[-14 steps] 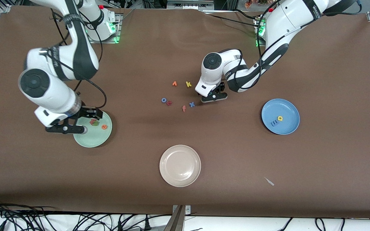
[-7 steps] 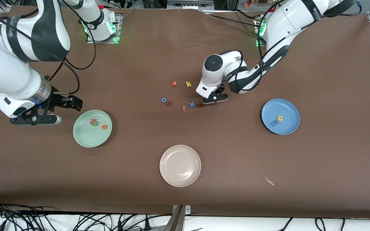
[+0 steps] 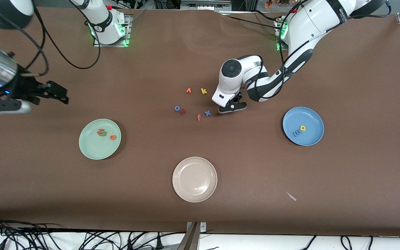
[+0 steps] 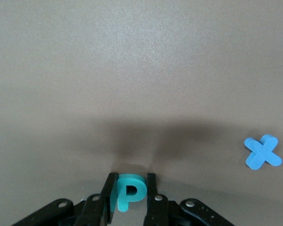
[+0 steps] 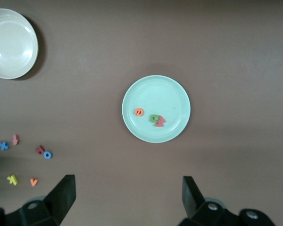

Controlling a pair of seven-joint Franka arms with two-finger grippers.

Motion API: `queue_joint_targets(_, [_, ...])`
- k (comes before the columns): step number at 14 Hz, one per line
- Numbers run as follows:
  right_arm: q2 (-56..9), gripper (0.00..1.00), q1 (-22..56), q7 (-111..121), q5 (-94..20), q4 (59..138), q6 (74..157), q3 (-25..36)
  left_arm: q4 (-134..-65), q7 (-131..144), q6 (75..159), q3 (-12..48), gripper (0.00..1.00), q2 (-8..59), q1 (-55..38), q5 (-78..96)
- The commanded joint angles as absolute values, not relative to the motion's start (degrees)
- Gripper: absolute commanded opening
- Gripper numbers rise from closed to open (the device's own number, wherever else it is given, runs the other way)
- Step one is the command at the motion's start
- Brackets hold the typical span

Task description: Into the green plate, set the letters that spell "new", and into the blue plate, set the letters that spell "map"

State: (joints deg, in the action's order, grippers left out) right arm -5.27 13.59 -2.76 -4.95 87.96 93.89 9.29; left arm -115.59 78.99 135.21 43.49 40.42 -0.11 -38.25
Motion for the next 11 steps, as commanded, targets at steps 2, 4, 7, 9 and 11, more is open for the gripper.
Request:
queue_joint_targets(2, [1.9, 1.0, 4.9, -1.5, -3.2, 94.7, 93.7, -0.4, -115.2, 79.3, 134.8, 42.7, 0.12, 41.1, 0.4, -40.5])
queue_joint_targets(4, [1.2, 1.0, 5.7, -1.6, -0.5, 92.7, 91.4, -0.6, -115.1, 78.1, 134.3, 43.2, 0.09, 40.6, 2.1, -39.8])
queue_joint_targets(7, [0.2, 1.0, 6.8, -2.0, -0.1, 92.7, 91.5, -0.5, -115.0, 72.1, 128.8, 46.4, 0.08, 38.9, 6.0, -39.0])
queue_joint_targets(9, [-0.1, 1.0, 6.7, -1.9, -0.2, 92.6, 92.0, -0.3, -114.3, 65.8, 124.5, 52.7, 0.08, 38.9, 13.8, -37.7])
queue_joint_targets(11, [-0.1, 1.0, 6.5, -0.8, -0.4, 91.4, 92.0, -0.1, -114.2, 60.0, 118.8, 59.6, 0.08, 38.9, 22.8, -37.6])
